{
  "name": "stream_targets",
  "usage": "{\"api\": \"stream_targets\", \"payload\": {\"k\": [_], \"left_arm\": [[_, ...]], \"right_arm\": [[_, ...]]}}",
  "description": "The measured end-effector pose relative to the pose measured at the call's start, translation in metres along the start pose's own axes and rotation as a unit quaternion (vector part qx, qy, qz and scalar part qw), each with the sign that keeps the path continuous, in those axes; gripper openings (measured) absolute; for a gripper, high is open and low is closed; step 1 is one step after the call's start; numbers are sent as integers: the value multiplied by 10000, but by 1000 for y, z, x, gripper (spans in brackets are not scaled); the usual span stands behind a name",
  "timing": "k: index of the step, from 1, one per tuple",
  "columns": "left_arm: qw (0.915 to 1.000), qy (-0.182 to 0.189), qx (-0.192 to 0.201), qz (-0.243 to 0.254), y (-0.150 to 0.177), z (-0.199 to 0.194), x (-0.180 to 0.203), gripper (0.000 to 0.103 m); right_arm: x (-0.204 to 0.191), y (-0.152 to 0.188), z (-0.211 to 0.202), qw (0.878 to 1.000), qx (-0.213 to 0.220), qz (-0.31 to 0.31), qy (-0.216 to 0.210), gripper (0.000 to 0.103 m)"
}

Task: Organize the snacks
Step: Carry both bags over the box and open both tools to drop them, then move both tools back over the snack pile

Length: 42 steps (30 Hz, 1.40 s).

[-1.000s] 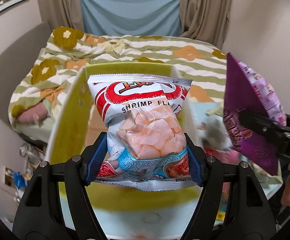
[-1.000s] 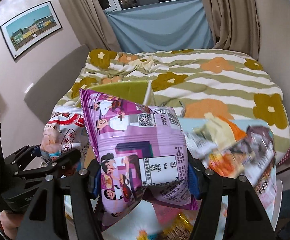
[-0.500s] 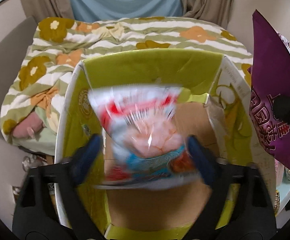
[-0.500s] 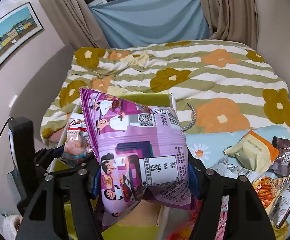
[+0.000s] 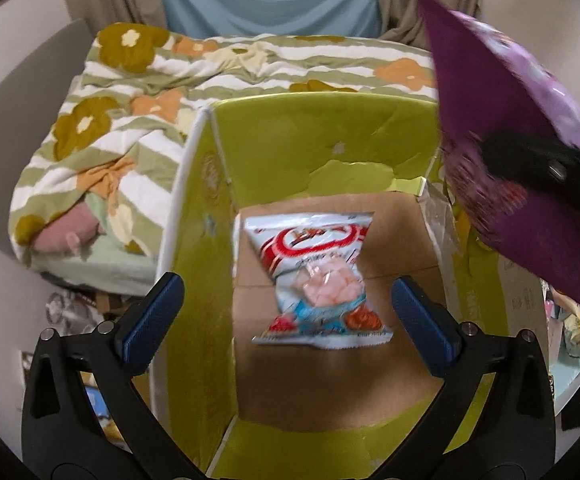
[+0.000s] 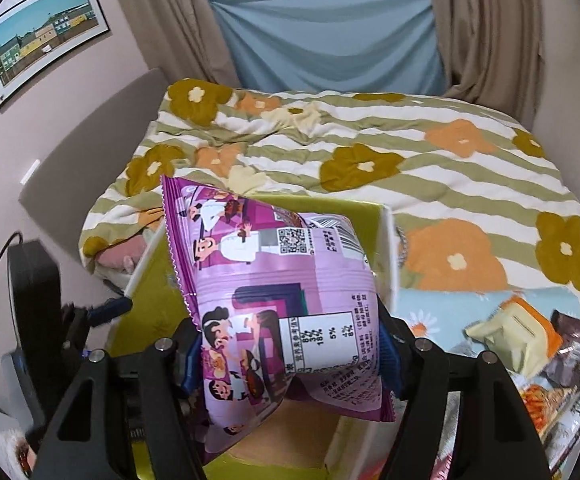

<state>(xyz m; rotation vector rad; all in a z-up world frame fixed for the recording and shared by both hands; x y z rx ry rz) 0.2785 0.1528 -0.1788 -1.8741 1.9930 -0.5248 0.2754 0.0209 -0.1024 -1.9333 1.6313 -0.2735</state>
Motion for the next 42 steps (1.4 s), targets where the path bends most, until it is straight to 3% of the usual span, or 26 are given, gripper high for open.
{"api": "stream_targets", "payload": {"k": [2, 9, 11, 13, 27, 35, 42], "left_arm": [[10000, -38, -2, -91, 4, -4, -3, 103], [9993, -335, -84, -128, 8, 3, -6, 103], [9993, -317, -81, -193, 7, 3, -7, 103], [9992, -283, -88, -251, 8, 4, -6, 103], [9995, -294, 119, -64, 8, -26, 8, 103], [9983, -215, 484, 239, 11, -73, 23, 103], [9950, 209, 698, 683, 19, -103, 72, 103]], "right_arm": [[-2, -6, 11, 9999, -83, -25, -140, 65], [-4, -12, 51, 9993, -234, -298, -19, 66], [-1, -10, 63, 9990, -376, -216, -137, 74], [2, -8, 67, 9989, -380, -107, -263, 103], [11, 3, 24, 9997, -123, -186, -77, 103], [9, 15, -33, 9996, 181, -185, 132, 103], [34, 38, -100, 9968, 581, 202, 504, 103]]}}
Point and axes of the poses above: each gripper's, at about its wrist camera, not at the fingertips, and z roughly the way its jaws point, x to its right, y to its underside, the point moved 3 cm from there along z, roughly the way its jaws point, and after that the axes turned 2 degrees about -x, right-handed, at the moved point
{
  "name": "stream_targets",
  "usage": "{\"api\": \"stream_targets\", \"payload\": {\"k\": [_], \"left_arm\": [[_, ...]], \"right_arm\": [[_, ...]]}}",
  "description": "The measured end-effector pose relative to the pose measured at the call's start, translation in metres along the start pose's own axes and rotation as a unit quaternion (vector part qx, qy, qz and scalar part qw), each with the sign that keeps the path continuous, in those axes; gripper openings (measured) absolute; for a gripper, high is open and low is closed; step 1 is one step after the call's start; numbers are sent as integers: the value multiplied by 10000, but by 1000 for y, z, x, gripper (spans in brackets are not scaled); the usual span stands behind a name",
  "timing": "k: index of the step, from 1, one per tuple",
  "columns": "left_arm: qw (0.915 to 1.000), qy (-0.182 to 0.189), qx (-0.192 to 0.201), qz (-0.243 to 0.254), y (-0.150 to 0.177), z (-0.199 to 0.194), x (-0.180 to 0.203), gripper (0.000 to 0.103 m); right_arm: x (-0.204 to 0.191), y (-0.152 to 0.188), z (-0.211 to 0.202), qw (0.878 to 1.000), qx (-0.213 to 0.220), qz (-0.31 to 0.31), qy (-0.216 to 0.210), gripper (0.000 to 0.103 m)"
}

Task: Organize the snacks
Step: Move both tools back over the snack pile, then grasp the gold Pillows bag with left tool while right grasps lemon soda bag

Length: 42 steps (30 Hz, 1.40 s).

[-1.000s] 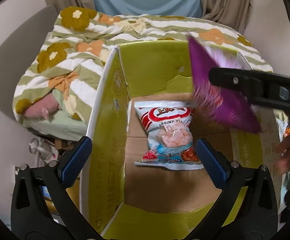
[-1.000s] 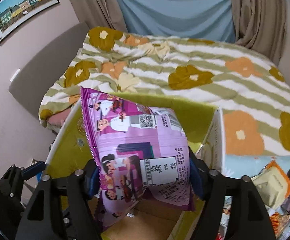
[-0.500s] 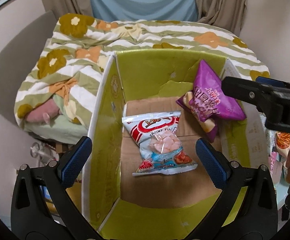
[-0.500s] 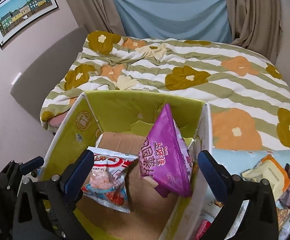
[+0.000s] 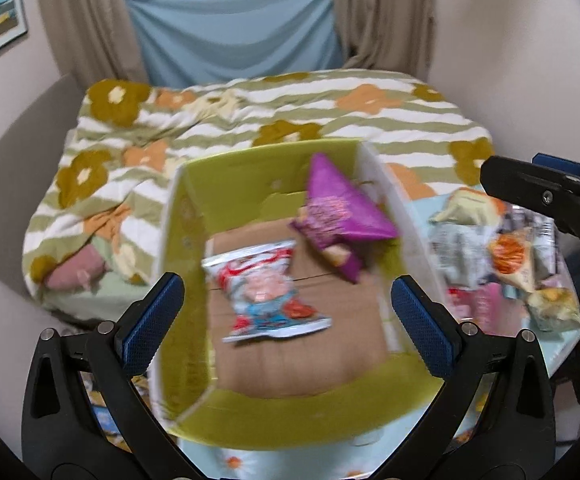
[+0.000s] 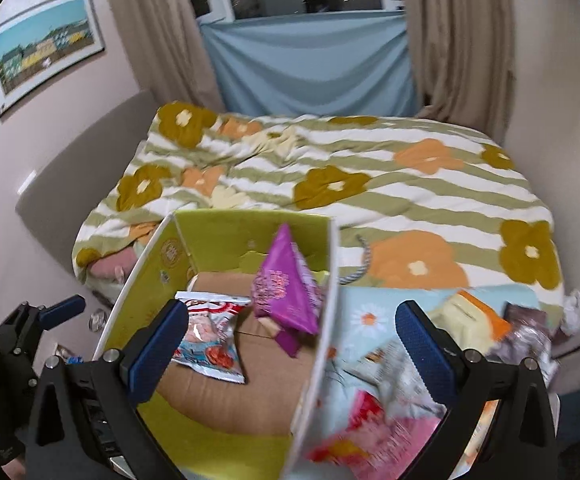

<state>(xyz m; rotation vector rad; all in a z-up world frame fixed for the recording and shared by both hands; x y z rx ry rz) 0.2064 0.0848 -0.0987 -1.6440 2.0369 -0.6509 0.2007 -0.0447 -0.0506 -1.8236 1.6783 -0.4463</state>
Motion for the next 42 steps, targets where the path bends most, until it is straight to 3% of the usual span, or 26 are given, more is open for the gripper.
{"api": "stream_targets", "payload": {"k": [9, 19, 31, 42], "left_arm": [[9983, 399, 77, 409, 14, -26, 93, 103], [9978, 467, -305, 348, 59, -26, 184, 103], [9949, 587, -801, 184, 127, 25, 235, 103], [9883, 884, -1220, 222, 162, 78, 257, 97]], "right_arm": [[74, 40, -67, 9986, 203, 333, 367, 103], [158, 101, -103, 9973, -40, 398, 623, 103], [224, 173, -76, 9972, -402, 542, 312, 103], [239, 211, -42, 9962, -535, 643, 254, 103]]}}
Point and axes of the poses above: each gripper's, at about its wrist camera, not at the fingertips, and z roughly the way its jaws point, x to its right, y to its underside, the point moved 3 cm from there along z, roughly the way its jaws point, and after that the axes turned 2 degrees about -x, right-handed, at the moved point
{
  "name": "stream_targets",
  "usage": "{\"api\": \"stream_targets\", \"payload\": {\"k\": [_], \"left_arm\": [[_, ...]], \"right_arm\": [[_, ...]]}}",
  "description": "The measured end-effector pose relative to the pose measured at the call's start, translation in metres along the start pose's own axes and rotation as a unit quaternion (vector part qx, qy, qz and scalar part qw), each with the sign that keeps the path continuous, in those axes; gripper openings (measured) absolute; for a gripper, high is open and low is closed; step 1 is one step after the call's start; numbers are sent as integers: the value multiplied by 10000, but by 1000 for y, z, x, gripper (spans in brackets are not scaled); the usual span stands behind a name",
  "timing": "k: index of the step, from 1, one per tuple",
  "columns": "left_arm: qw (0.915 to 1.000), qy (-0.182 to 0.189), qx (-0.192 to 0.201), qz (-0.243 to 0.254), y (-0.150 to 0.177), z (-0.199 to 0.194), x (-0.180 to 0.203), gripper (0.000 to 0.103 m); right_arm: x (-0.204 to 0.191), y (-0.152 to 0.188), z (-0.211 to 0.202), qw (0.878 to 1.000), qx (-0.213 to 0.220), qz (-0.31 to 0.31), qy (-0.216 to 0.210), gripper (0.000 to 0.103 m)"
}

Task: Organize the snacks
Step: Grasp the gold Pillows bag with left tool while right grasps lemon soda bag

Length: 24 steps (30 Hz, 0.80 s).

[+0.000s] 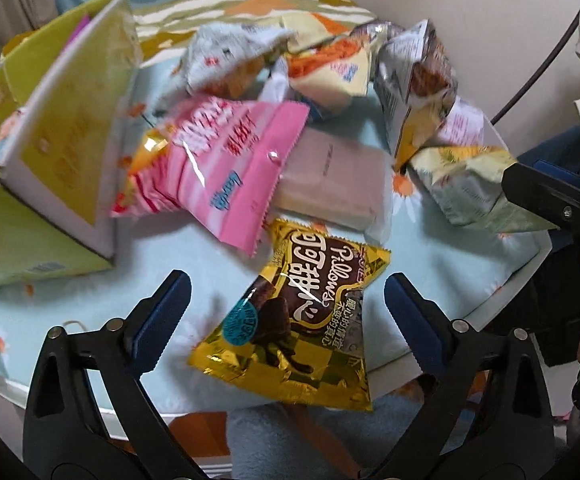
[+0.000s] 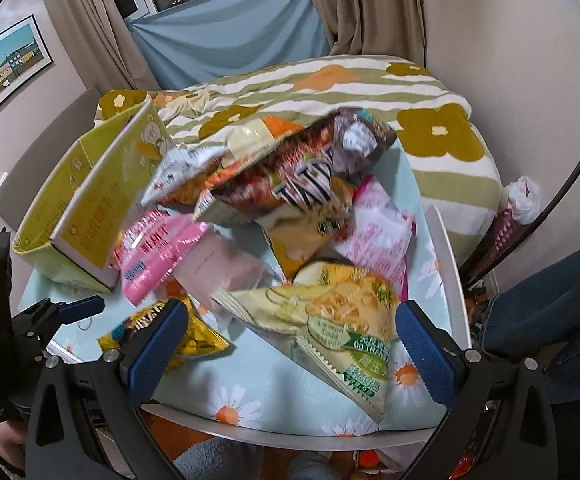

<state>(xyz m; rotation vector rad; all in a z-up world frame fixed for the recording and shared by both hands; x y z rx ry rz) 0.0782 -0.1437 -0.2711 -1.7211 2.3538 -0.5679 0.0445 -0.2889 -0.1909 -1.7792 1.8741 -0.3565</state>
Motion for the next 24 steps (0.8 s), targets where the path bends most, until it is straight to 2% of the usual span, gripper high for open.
{"api": "stream_targets", "payload": {"k": [7, 13, 24], "left_arm": [[9996, 163, -226, 40, 7, 22, 3, 69], [9995, 212, -227, 85, 7, 21, 7, 61], [9996, 199, -168, 67, 10, 17, 10, 59]], "right_arm": [[11, 7, 15, 9998, -91, 161, -20, 103], [17, 9, 24, 9997, -140, 192, -62, 103], [18, 6, 40, 9999, -126, 61, -70, 103]]}}
Point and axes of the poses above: each gripper's, at about its wrist camera, not at the fingertips, and z roughly the way its jaws point, x to its right, y to its underside, the point moved 3 cm from there along z, roughly the way its jaws point, and after that the axes turned 2 degrees about -x, right-handed, at the moved point
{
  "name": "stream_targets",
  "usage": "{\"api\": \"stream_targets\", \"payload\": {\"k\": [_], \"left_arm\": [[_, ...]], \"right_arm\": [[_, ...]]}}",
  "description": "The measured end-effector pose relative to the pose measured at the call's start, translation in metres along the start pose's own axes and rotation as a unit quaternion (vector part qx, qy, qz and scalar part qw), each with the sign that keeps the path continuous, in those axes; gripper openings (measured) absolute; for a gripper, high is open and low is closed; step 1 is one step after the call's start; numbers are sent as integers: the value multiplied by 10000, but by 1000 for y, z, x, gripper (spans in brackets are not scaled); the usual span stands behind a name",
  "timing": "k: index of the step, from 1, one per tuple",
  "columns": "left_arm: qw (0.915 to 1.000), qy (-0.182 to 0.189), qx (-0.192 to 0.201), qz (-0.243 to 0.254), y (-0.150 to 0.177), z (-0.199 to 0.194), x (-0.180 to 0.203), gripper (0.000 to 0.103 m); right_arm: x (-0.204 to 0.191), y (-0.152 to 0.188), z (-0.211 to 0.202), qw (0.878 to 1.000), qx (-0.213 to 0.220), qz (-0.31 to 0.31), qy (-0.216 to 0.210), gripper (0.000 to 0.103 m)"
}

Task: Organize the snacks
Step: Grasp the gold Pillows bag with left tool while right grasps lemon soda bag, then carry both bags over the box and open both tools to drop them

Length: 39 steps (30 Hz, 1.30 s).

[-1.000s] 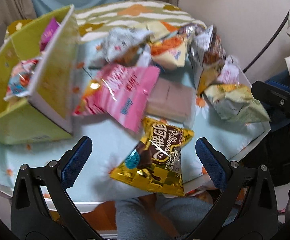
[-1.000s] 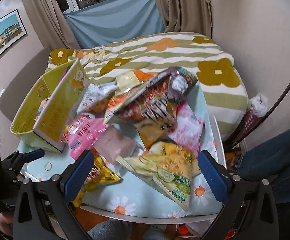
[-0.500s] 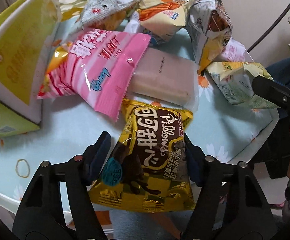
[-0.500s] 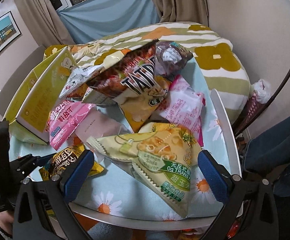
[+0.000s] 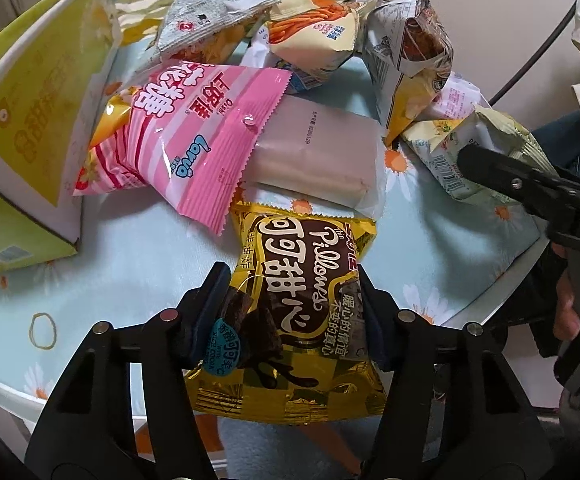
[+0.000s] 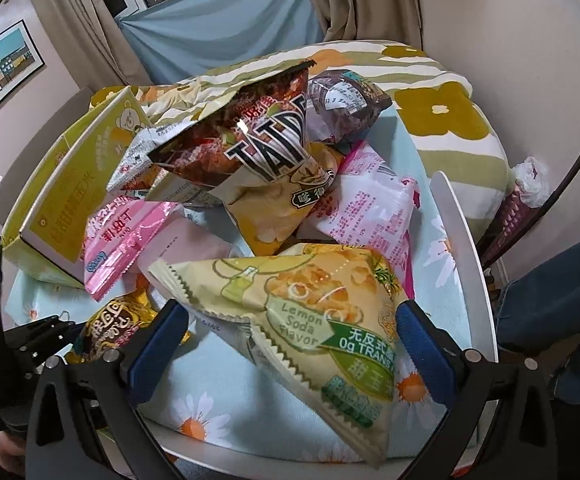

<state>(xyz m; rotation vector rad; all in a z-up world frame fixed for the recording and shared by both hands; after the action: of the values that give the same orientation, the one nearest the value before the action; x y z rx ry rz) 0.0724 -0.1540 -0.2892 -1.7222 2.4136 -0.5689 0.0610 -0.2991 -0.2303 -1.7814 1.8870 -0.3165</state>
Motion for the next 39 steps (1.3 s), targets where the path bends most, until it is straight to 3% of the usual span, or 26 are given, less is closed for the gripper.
{"api": "stream_targets", "payload": {"k": [9, 11, 13, 18, 29, 39], "left_arm": [[10000, -38, 74, -17, 4, -8, -4, 58], [9999, -24, 83, -60, 5, -11, -6, 57], [9999, 0, 79, -61, 6, -13, -6, 56], [9998, 109, 96, -115, 7, -16, -7, 56], [9991, 306, 292, -86, 5, -46, 5, 55], [9943, 294, 1000, -201, -23, -116, 1, 55]], "right_arm": [[-2, -1, 12, 9998, 64, -169, 106, 101], [-2, 0, 12, 9996, 71, -213, 186, 89], [-2, 2, 11, 9991, 61, -292, 287, 70], [-2, 7, 2, 9990, 133, -310, 293, 62], [1, 12, -28, 9995, 202, -188, 158, 60], [-20, -12, -76, 9981, 527, -323, -26, 60]]}}
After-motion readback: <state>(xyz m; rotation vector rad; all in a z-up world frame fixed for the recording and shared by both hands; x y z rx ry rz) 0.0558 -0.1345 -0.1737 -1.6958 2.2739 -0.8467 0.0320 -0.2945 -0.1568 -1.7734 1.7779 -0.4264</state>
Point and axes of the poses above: each gripper's, at about its wrist camera, not at the fingertips, and z roughly the way its jaws point, x to its right, y to its underside, the point moved 3 cm from there along z, roughly the way its jaws point, and after that the axes turned 2 degrees about -x, right-handed, at the moved point
